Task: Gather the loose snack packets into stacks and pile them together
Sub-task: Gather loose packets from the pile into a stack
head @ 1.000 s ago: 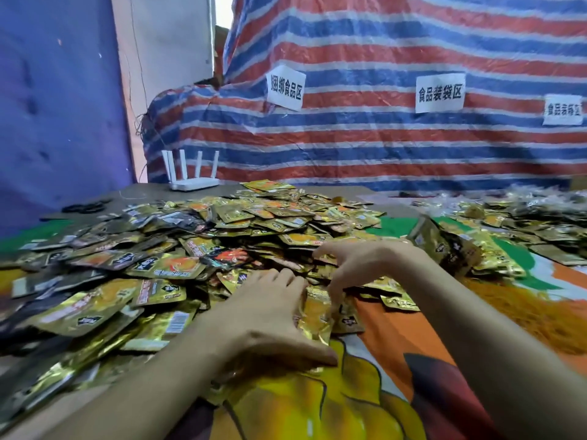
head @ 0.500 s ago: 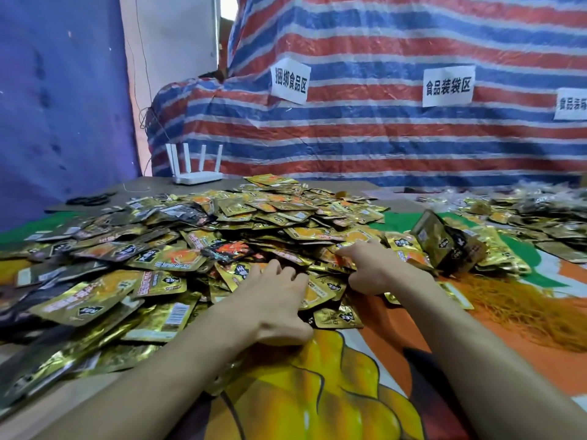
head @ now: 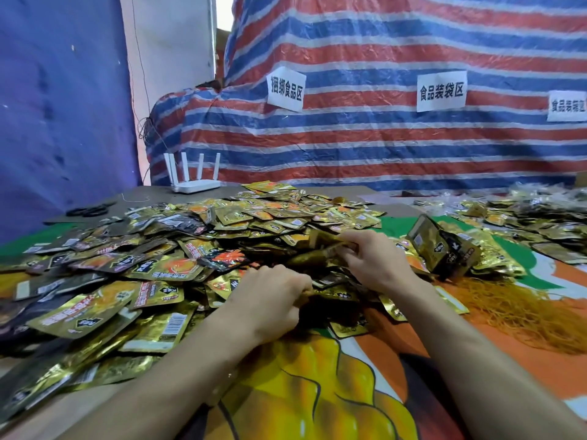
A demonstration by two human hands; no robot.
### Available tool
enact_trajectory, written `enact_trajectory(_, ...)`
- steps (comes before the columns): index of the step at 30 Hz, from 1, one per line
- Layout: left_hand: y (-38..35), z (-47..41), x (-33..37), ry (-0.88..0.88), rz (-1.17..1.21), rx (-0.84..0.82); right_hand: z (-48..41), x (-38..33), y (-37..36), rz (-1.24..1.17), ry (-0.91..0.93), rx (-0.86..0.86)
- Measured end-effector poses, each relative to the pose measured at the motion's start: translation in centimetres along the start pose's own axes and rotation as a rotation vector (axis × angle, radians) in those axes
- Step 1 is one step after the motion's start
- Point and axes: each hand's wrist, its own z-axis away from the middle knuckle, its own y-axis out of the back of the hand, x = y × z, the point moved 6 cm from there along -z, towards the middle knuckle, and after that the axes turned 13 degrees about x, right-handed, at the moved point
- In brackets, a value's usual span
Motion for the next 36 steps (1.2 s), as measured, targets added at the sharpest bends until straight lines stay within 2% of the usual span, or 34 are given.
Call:
enact_trajectory(4,1.2,-0.1,-1.8,0.163,0.300,0.179,-0.2,-0.1,0.4,-0.159,-0.024,0.105)
enact_trajectory(9,2.0,-0.2,-4.1,0.339,0.574,0.390,-0.3,0.6,1.0,-0.489,-0.132,0.229)
enact_trajectory(13,1.7,0.0,-6.1,0.544,0.807,0.472,-0.2,1.0,1.0,-0.632,-0.232,0.283)
enact_trajectory(18,0.7,0.0,-7.6,0.794,1.138,0.559,0.2,1.0,-0.1,-0.808,-0.433,0.218)
enact_trajectory(22,0.6,0.3,-9.2,0.949,1.226,0.716,0.6,1.1,-1.7,-0.953,-0.618,0.113)
enact_trajectory(29,2.2,1.5,-10.6,1.087,1.151,0.991,1.1,0.0,-4.0,-1.173,-0.788,0.035)
enact_trajectory(33,3.8,1.9,-10.1,0.974,0.966,1.131,1.2,-1.9,-4.6,-1.204,-0.733,0.030)
enact_trajectory(36,3.6,1.4,-8.9,0.816,0.915,1.064,1.4,-3.6,-4.8,-1.147,-0.602,0.072)
